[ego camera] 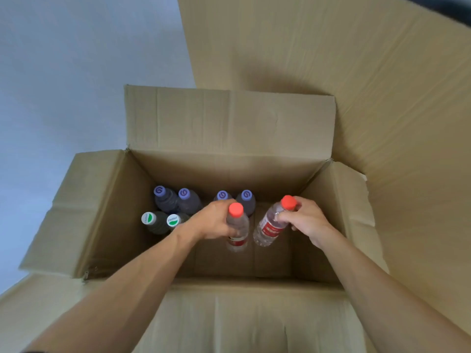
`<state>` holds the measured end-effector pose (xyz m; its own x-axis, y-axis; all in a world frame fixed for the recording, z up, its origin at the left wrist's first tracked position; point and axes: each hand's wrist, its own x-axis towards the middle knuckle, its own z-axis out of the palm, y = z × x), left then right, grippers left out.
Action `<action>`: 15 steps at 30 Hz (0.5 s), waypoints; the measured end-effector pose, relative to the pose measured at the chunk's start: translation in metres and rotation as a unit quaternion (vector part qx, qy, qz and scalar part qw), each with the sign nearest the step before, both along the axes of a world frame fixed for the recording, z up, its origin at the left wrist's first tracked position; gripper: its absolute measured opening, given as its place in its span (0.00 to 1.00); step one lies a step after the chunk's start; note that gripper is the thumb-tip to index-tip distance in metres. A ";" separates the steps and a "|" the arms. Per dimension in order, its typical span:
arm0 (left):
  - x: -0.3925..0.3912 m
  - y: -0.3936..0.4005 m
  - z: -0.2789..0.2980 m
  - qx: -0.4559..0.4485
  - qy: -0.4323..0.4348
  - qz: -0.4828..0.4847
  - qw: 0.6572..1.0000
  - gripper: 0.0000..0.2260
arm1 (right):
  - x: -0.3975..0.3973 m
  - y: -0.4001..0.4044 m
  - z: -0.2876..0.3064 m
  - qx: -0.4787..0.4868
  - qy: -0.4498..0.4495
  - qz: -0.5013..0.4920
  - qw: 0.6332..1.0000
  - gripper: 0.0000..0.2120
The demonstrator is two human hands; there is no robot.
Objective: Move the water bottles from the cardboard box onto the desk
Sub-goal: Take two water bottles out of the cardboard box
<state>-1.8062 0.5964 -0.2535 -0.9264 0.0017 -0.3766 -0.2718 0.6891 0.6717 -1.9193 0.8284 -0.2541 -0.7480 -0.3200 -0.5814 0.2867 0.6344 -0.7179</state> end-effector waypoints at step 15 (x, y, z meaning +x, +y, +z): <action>0.038 -0.008 0.146 0.468 -0.003 0.345 0.813 0.25 | 0.054 -0.050 0.127 -0.271 -0.111 -0.071 0.953 0.21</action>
